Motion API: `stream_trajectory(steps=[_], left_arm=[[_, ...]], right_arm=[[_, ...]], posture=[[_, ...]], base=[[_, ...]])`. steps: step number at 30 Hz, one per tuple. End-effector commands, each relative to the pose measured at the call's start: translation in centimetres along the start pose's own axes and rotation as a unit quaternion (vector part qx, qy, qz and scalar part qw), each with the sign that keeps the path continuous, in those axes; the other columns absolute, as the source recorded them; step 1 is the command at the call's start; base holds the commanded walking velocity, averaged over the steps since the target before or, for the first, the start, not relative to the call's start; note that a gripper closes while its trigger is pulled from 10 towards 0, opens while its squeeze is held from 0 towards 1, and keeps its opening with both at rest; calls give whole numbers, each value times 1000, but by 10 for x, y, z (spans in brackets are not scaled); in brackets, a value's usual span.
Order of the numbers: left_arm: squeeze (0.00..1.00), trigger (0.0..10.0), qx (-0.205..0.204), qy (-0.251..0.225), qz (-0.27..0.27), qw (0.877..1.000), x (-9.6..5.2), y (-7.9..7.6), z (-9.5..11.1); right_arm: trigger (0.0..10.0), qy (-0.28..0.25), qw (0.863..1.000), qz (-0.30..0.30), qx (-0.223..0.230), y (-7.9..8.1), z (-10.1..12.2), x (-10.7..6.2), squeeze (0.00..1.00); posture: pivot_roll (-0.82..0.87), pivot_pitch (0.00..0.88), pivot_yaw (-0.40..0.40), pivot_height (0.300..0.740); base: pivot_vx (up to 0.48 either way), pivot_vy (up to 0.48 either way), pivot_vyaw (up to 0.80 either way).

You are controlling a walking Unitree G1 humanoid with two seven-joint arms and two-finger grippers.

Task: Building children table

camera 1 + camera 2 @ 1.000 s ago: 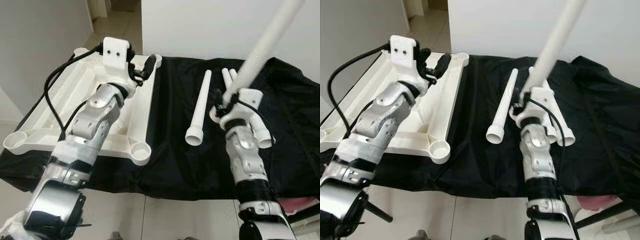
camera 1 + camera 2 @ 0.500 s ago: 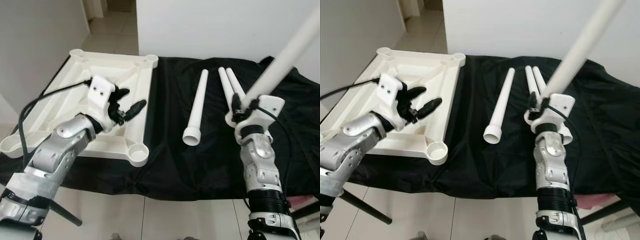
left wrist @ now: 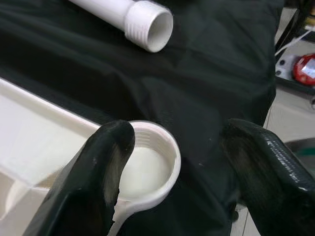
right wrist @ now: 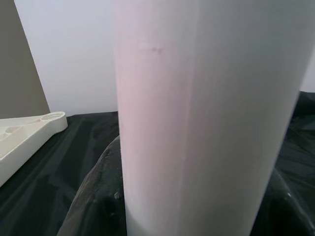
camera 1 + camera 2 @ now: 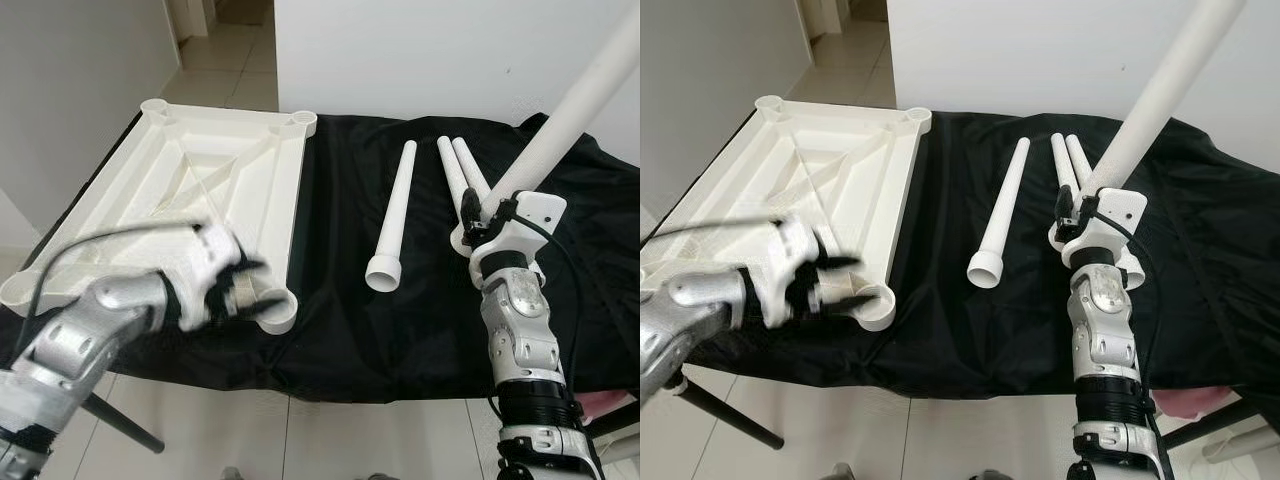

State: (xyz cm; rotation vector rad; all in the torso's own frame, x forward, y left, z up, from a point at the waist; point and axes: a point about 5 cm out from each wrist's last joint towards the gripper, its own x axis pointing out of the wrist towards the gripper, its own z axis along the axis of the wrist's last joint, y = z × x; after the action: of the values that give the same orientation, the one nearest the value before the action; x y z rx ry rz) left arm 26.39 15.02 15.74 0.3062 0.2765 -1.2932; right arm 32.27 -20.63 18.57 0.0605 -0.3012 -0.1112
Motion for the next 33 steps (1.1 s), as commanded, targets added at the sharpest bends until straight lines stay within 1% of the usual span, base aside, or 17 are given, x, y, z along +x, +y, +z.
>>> stream_trajectory(steps=[1, 2, 3, 4, 5, 6, 10, 16, 18, 19, 21, 24, 25, 27, 31, 32, 33], left_arm=[[0, 10000, -1, 19, -13, 1000, -5, -1, -5], [0, 10000, -9, 33, -17, 999, -10, -3, -9], [0, 10000, -9, 33, -17, 999, -10, -3, -9], [0, 10000, -13, 46, -22, 999, -16, -6, -12], [0, 10000, -13, 46, -22, 999, -16, -6, -12], [0, 10000, -17, 59, -20, 998, -21, -8, -15], [0, 10000, -16, 80, -6, 997, -25, -5, -22], [0, 10000, -6, 95, 23, 995, -23, 6, -30], [0, 10000, 9, 106, 76, 991, -20, 22, -35], [0, 10000, 9, 106, 76, 991, -20, 22, -35], [0, 10000, 14, 102, 111, 988, -17, 31, -35], [0, 10000, 12, 100, 121, 988, -16, 35, -35], [0, 10000, 16, 100, 125, 987, -15, 36, -35], [0, 10000, 7, 88, 140, 986, -11, 40, -34], [0, 10000, 7, 86, 142, 986, -9, 41, -34], [0, 10000, 20, 95, 136, 986, -7, 40, -35], [0, 10000, 20, 95, 136, 986, -7, 40, -35]], right_arm=[[10000, -6, 1000, 1, -2, 0, 5, 3, 0], [10000, -7, 1000, 2, -4, 1, 6, 3, 0], [10000, -7, 1000, 2, -4, 1, 6, 3, 0], [10000, -7, 1000, 4, -7, 0, 6, 2, 0], [10000, -7, 1000, 4, -7, 0, 6, 2, 0], [10000, -5, 1000, 5, -9, 0, 6, 1, 0], [10000, -3, 1000, 4, -13, -2, 6, 1, 0], [10000, -3, 1000, 6, -16, -2, 7, 3, 0], [10000, -3, 1000, 7, -17, -1, 7, 5, 0], [10000, -3, 1000, 7, -17, -1, 7, 5, 0], [10000, -3, 1000, 8, -18, -1, 7, 6, 0], [10000, -3, 1000, 8, -18, 0, 6, 6, 0], [10000, -3, 1000, 8, -18, 0, 6, 7, 0], [10000, -4, 1000, 7, -18, 0, 7, 8, 0], [10000, -4, 1000, 7, -18, 1, 6, 8, 0], [10000, -4, 1000, 7, -19, 1, 7, 9, 0], [10000, -4, 1000, 7, -19, 1, 7, 9, 0]], posture=[[-3, 0, -3, 740], [-6, 0, -6, 740], [-6, 0, -6, 740], [-7, 0, -6, 740], [-7, 0, -6, 740], [-6, 0, -7, 740], [-5, 0, -7, 740], [-6, 0, -12, 740], [-5, 0, -13, 740], [-5, 0, -13, 740], [-5, 0, -12, 740], [-2, 0, -9, 740], [-4, 0, -8, 740], [-5, 0, -7, 740], [-7, 0, -5, 740], [-9, 0, -6, 740], [-9, 0, -6, 740]], base=[[0, 0, 0], [0, 0, 0], [0, 0, 0], [0, 0, 0], [0, 0, 0], [0, 0, 0], [0, 0, 0], [0, 0, 0], [0, 0, 0], [0, 0, 0], [0, 0, 0], [0, 0, 0], [0, 0, 0], [0, 0, 0], [0, 0, 0], [0, 0, 0], [0, 0, 0]])
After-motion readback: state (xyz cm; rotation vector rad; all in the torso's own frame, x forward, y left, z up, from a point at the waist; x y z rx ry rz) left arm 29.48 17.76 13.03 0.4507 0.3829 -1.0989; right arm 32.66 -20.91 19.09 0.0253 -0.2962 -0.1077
